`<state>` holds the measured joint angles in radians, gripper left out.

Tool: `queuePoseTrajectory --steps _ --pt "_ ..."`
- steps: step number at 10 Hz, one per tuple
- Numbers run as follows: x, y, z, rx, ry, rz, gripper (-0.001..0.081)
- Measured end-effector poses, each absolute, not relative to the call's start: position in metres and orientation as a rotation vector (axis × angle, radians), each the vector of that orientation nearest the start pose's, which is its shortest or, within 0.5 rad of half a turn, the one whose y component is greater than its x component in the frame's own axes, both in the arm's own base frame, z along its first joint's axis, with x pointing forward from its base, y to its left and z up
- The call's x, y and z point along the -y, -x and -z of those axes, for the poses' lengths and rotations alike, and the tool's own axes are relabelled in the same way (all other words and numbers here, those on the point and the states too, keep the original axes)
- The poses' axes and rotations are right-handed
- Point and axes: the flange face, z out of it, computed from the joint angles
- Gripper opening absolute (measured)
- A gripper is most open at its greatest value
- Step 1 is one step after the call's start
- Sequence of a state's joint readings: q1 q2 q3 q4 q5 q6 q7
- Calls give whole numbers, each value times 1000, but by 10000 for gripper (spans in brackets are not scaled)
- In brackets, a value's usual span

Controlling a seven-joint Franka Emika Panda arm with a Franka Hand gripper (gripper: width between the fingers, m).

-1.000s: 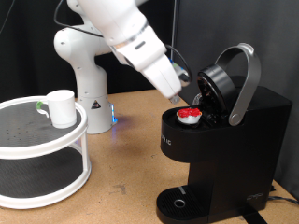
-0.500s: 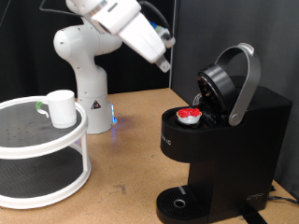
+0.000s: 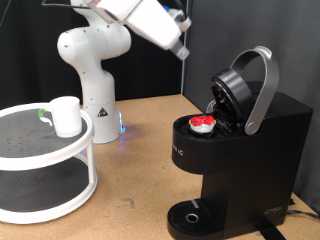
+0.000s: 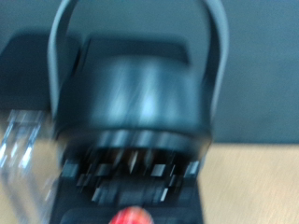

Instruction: Make a cup of coffee with the keurig machine

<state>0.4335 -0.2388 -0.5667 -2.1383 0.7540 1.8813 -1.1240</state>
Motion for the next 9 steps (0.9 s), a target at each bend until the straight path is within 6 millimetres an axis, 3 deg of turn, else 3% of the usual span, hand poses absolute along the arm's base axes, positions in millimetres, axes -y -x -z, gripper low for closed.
queuePoseTrajectory --steps 2,9 --pt "11 -501 -529 809 2115 616 806" --pt "-90 -509 -570 878 2122 572 806"
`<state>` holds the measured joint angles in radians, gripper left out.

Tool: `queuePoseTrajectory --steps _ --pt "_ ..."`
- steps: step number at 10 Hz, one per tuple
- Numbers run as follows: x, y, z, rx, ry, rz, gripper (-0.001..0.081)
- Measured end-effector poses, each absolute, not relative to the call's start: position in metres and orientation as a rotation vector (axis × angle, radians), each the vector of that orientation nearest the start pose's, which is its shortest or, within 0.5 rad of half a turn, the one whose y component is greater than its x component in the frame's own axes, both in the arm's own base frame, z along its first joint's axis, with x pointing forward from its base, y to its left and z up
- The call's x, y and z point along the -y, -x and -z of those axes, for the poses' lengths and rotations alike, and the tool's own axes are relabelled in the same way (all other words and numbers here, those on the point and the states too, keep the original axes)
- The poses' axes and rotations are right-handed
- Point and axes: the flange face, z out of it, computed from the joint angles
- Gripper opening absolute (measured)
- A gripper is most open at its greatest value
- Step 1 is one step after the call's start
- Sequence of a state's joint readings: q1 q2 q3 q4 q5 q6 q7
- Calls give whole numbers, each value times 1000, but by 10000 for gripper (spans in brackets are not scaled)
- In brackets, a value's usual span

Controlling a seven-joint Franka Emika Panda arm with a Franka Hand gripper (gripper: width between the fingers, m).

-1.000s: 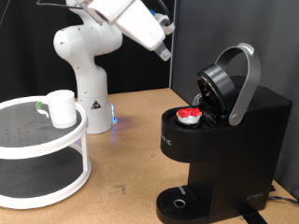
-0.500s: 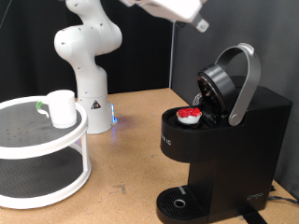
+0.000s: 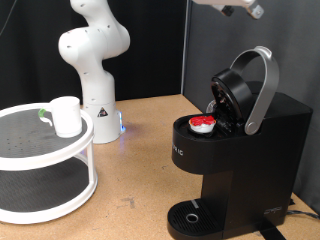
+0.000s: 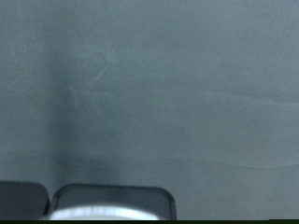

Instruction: Make a cup of coffee with the keurig machine

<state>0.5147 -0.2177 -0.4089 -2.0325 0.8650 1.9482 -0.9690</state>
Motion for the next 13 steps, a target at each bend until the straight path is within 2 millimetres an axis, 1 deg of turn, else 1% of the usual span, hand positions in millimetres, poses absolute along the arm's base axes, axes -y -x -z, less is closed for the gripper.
queuePoseTrajectory --steps 3,5,8,9,10,11,12,13 --pt "-129 -513 -581 882 2138 580 806" --pt "-157 -516 -582 883 2163 568 806" --pt "-196 -520 -570 913 2224 521 806" --pt "-209 -521 -563 927 2237 506 806" --pt "-220 -522 -555 945 2251 490 780" --pt "-228 -523 -547 961 2260 473 780" --pt "-232 -524 -541 971 2268 460 604" --pt "-232 -524 -539 978 2270 460 604"
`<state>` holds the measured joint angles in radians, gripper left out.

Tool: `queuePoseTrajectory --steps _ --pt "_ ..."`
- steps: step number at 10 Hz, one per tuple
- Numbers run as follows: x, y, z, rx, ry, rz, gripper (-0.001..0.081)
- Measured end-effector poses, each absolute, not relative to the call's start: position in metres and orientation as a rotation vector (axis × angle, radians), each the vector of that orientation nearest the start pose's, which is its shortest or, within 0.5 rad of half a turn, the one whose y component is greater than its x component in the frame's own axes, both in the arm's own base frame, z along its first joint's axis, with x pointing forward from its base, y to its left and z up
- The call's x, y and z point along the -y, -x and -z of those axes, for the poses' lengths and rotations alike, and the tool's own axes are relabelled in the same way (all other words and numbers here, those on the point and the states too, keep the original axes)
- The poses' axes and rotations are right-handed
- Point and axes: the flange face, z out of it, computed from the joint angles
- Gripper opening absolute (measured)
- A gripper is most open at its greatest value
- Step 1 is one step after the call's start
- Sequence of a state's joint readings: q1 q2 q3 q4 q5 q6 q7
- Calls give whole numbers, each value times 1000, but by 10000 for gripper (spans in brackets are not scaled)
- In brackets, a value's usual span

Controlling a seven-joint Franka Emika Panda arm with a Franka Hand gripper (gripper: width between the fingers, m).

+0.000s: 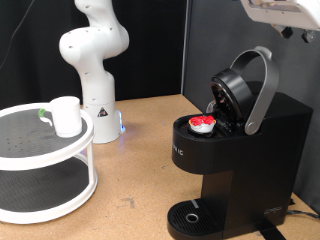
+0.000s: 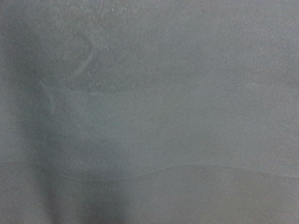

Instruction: Make a cup of coffee with the keurig machine

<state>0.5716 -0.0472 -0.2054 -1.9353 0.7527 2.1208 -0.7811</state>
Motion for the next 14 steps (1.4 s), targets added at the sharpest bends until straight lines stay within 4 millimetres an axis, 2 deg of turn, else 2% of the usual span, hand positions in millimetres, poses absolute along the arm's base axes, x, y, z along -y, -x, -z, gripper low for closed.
queuePoseTrajectory --steps 1,2,3,4,5,7,12,14 --pt "-230 -524 -536 992 2268 470 420" --pt "-226 -524 -534 1015 2263 485 285" --pt "-220 -524 -532 1042 2259 498 285" --pt "-209 -523 -529 1071 2262 493 99" --pt "-198 -522 -525 1080 2276 482 31" --pt "-180 -523 -517 1077 2297 471 7" --pt "-153 -520 -523 1060 2289 462 3" --pt "-136 -519 -526 1069 2298 441 3"
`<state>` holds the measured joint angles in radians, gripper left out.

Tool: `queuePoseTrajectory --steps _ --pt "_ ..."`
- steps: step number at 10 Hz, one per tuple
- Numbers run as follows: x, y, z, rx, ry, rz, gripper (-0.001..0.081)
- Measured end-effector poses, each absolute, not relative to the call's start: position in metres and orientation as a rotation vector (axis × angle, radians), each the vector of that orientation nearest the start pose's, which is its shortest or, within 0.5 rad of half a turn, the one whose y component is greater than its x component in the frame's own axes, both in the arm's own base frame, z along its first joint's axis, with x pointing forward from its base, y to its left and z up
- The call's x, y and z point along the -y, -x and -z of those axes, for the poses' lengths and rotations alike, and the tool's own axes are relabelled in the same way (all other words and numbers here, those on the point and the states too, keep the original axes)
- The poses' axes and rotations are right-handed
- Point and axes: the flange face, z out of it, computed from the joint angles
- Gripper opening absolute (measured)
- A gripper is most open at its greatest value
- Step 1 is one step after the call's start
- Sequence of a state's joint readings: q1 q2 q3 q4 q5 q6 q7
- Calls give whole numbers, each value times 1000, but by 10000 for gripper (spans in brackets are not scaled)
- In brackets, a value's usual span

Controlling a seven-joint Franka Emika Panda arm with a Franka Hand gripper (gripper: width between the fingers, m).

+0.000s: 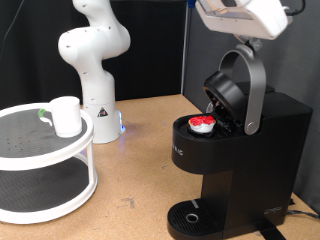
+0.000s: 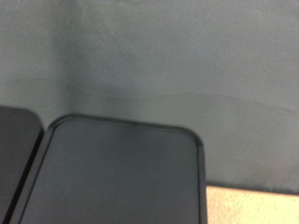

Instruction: Make a cup of coffee with the keurig machine

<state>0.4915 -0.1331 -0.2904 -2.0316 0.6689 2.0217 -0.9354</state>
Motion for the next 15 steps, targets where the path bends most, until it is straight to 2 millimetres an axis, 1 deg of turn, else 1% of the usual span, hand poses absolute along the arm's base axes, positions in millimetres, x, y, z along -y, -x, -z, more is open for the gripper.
queuePoseTrajectory --steps 3,7,9,12,13,15 --pt "-100 -518 -526 1071 2344 388 3" --pt "-62 -517 -511 1084 2411 329 3" --pt "-48 -515 -502 1125 2445 296 3" --pt "-38 -513 -493 1140 2467 277 3" --pt "-34 -512 -487 1138 2481 268 3" --pt "-20 -508 -464 1125 2529 233 3"
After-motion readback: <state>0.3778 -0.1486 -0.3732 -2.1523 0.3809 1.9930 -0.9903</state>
